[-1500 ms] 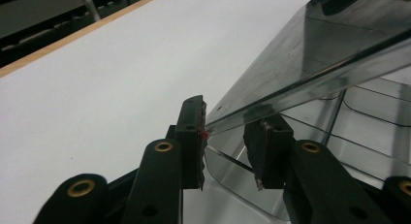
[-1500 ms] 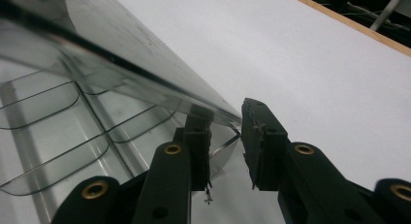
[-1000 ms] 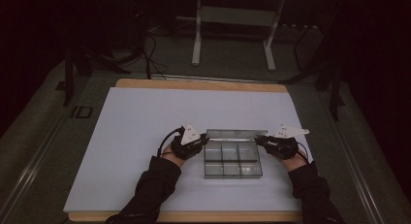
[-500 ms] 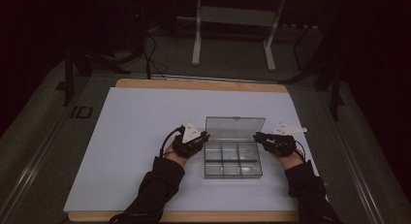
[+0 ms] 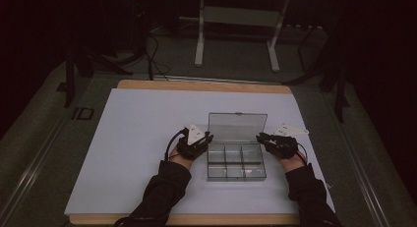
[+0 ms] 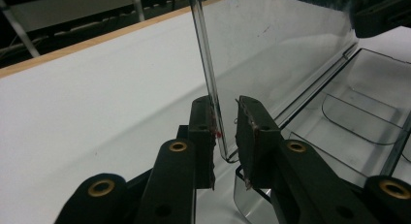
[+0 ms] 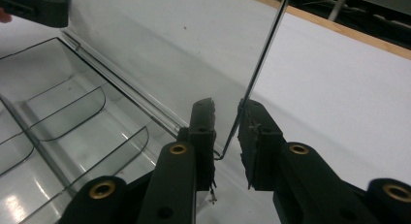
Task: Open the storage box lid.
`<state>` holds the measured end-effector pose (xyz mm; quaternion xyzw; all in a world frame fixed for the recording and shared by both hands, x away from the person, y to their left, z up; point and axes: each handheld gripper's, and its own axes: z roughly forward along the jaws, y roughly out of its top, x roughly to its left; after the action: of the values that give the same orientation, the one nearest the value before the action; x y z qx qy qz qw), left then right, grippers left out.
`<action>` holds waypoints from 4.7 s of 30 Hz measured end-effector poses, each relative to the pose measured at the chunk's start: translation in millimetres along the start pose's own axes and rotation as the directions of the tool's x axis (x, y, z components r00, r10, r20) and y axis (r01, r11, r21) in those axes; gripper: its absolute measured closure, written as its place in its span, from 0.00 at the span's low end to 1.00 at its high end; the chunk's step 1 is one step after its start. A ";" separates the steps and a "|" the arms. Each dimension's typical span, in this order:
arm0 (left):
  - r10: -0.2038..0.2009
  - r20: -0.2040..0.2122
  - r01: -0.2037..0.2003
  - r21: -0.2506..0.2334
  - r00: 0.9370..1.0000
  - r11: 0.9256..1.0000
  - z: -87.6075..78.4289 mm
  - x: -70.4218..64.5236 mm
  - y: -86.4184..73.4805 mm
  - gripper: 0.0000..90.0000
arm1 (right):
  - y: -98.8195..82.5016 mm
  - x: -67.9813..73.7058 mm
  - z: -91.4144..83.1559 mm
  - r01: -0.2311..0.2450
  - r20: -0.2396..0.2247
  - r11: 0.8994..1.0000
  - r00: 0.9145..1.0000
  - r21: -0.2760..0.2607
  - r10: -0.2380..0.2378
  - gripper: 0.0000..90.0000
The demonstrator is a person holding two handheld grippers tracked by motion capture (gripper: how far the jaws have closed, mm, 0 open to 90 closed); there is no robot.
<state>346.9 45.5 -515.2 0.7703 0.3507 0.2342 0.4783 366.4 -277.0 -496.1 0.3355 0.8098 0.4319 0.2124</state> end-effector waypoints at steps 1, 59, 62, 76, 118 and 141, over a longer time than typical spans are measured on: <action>-0.005 -0.005 0.005 0.004 1.000 1.000 0.5 -0.6 0.5 0.86 | 0.1 1.0 0.4 0.000 0.010 1.000 1.000 0.001 0.000 0.84; -0.287 -0.023 0.287 0.161 0.958 0.944 21.1 6.3 8.3 0.65 | 7.6 9.3 21.5 -0.143 0.098 0.984 0.986 0.105 0.133 0.74; -0.284 -0.021 0.284 0.159 0.959 0.946 21.0 6.5 8.0 0.65 | 8.0 9.4 22.2 -0.139 0.100 0.984 0.987 0.109 0.128 0.74; -0.135 0.116 0.121 0.122 0.984 0.985 11.2 4.6 13.5 0.45 | 18.5 8.5 19.0 -0.079 0.055 0.987 0.996 0.142 0.072 0.60; -0.048 0.277 0.011 0.133 0.960 0.991 -20.3 -11.6 20.8 0.03 | 11.1 7.6 -13.8 -0.042 -0.009 0.991 0.999 0.124 0.044 0.16; -0.021 0.218 -0.010 0.140 0.976 0.990 -57.0 -10.2 -7.8 0.03 | -9.8 5.3 -50.3 -0.058 0.011 0.994 0.998 0.089 0.057 0.16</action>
<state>298.3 72.7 -497.8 0.8222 0.3135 0.1211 0.4593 327.4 -305.1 -477.7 0.3694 0.8174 0.3999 0.1882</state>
